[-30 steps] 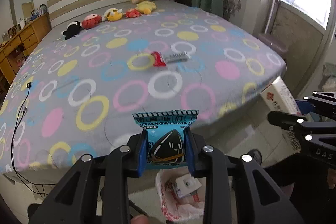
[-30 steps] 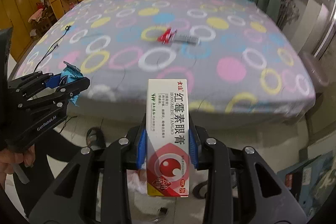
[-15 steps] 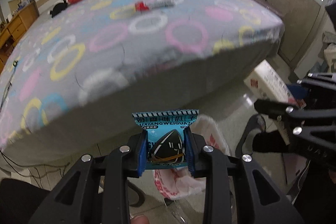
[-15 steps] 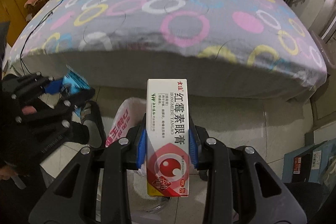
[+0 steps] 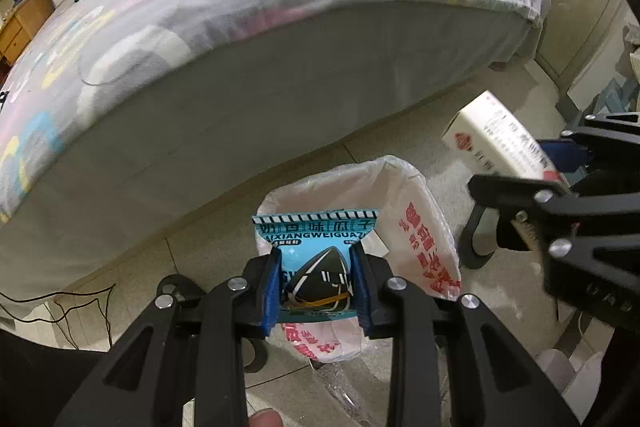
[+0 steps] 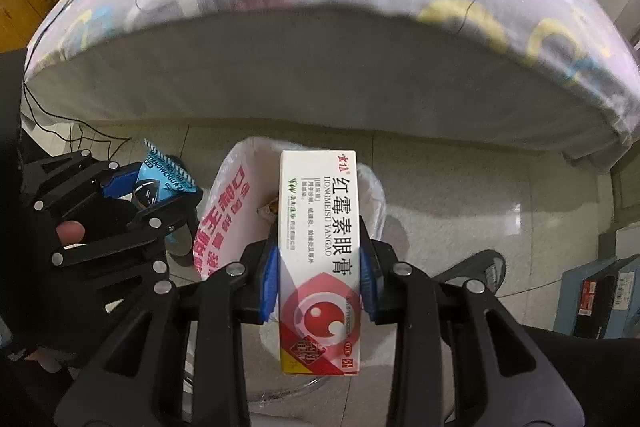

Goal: Collect trash
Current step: 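Carry the blue bag and medicine box off the bed over the trash bag, then open both tools to drop the bag and box into the trash bag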

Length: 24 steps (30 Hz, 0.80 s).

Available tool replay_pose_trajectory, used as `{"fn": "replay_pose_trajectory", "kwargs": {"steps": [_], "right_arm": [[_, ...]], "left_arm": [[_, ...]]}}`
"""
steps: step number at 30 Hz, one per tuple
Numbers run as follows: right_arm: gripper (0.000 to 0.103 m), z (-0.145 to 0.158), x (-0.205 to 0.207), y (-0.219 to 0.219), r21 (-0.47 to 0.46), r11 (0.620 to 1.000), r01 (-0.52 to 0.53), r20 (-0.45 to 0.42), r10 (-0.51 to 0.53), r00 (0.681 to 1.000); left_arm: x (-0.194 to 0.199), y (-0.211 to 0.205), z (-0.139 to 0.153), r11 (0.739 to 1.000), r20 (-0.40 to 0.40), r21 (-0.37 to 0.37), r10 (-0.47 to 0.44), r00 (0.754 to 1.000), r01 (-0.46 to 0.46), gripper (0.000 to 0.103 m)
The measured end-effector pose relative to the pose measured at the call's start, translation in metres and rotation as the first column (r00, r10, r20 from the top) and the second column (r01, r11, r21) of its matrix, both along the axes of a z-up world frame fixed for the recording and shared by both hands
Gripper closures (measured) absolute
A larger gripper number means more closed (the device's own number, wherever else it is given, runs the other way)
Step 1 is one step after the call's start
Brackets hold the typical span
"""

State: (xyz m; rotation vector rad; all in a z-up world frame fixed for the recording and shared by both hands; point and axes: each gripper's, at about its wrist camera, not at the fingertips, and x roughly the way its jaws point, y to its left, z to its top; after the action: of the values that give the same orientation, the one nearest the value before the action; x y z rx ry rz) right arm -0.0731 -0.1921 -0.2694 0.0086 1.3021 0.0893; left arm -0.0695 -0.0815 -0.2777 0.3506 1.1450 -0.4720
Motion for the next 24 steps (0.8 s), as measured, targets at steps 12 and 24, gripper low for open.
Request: {"fn": "replay_pose_trajectory", "kwargs": {"steps": [12,24], "right_arm": [[0.071,-0.052,0.018,-0.008,0.035,0.999,0.027,-0.122,-0.023,0.992],[0.071,-0.105,0.031,-0.013,0.054,0.993,0.103,-0.210,-0.090,0.974]], "left_arm": [[0.018,-0.001,-0.047,0.999,-0.094,0.032,0.038,0.995,-0.035,0.073],[0.024,-0.001,-0.087,0.998,-0.176,0.052,0.036,0.984,-0.027,0.073]]}}
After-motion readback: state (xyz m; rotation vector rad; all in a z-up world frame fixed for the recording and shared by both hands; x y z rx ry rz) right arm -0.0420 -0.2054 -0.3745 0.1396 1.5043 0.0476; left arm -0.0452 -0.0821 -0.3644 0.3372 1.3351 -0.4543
